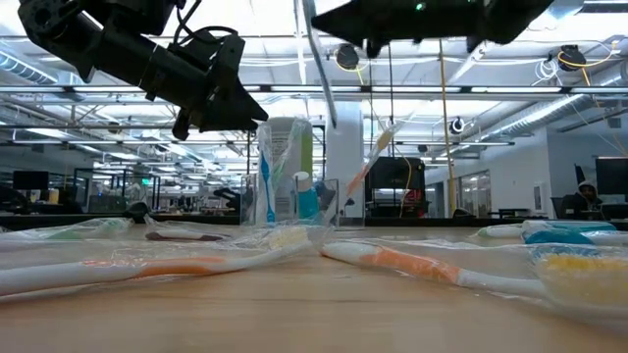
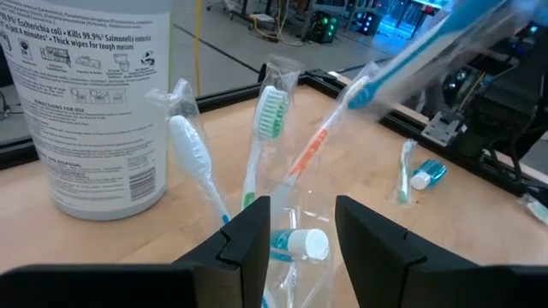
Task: Pick & Place toothbrushing station
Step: Put the blue toothbrush into the transparent organizer
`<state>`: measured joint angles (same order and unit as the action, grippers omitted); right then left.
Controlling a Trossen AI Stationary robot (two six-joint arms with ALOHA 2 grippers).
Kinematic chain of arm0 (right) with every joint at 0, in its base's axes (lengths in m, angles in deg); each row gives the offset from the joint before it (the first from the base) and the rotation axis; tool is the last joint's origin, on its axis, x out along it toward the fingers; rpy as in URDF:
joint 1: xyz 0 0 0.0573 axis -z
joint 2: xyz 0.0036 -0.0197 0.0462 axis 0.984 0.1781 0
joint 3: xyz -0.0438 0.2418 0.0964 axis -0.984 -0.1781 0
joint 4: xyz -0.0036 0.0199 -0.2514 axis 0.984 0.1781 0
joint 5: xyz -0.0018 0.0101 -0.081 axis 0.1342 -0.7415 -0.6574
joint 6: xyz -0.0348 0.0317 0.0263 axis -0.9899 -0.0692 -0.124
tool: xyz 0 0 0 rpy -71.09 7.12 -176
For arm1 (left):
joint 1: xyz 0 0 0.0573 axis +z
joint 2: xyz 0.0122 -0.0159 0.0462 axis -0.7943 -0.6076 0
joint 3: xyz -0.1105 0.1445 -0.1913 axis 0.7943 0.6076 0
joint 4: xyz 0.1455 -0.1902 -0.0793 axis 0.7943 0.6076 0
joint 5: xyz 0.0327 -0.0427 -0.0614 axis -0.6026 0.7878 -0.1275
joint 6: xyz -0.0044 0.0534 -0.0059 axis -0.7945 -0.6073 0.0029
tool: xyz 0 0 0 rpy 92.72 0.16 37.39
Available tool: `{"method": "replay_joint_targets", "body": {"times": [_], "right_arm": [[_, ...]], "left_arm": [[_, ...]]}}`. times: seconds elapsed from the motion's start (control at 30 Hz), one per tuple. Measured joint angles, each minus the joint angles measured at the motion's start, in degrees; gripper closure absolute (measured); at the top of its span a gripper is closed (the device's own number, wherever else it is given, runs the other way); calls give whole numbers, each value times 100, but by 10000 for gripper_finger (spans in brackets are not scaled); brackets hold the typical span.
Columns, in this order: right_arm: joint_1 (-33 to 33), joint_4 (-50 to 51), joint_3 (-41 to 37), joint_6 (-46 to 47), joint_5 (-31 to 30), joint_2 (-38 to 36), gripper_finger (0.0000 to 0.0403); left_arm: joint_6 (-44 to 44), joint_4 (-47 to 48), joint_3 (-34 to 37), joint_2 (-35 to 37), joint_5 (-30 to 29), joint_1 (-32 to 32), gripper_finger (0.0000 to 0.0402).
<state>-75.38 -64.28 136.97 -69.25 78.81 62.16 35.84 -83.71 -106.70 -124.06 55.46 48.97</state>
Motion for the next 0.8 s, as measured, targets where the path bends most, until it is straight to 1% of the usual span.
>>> {"method": "replay_joint_targets", "body": {"times": [0.07,0.13,0.23,0.37,0.43,0.5,0.6,0.7,0.8], "right_arm": [[66,-113,-131,275,-2,156,402],[120,-551,-180,640,-120,419,402],[155,-980,-339,1117,-673,667,402],[159,-1213,-487,1315,-1544,997,402],[161,-1453,-487,1438,-1787,1134,402],[183,-1459,-487,1649,-1808,1238,402],[198,-1232,-491,2229,-1852,1355,403],[197,-1139,-490,2731,-2340,1397,403],[235,-1150,-563,2906,-2415,1399,398]], "left_arm": [[-12,16,0,0,0,0,266],[-67,61,0,0,0,0,266],[-148,116,0,0,0,0,266],[-154,197,0,0,0,0,266],[-175,206,0,0,0,0,266],[-271,213,0,-2,-4,12,266],[-348,195,0,-1,-10,26,266],[-361,195,0,0,-13,35,266],[-361,198,0,-1,21,33,266]]}}
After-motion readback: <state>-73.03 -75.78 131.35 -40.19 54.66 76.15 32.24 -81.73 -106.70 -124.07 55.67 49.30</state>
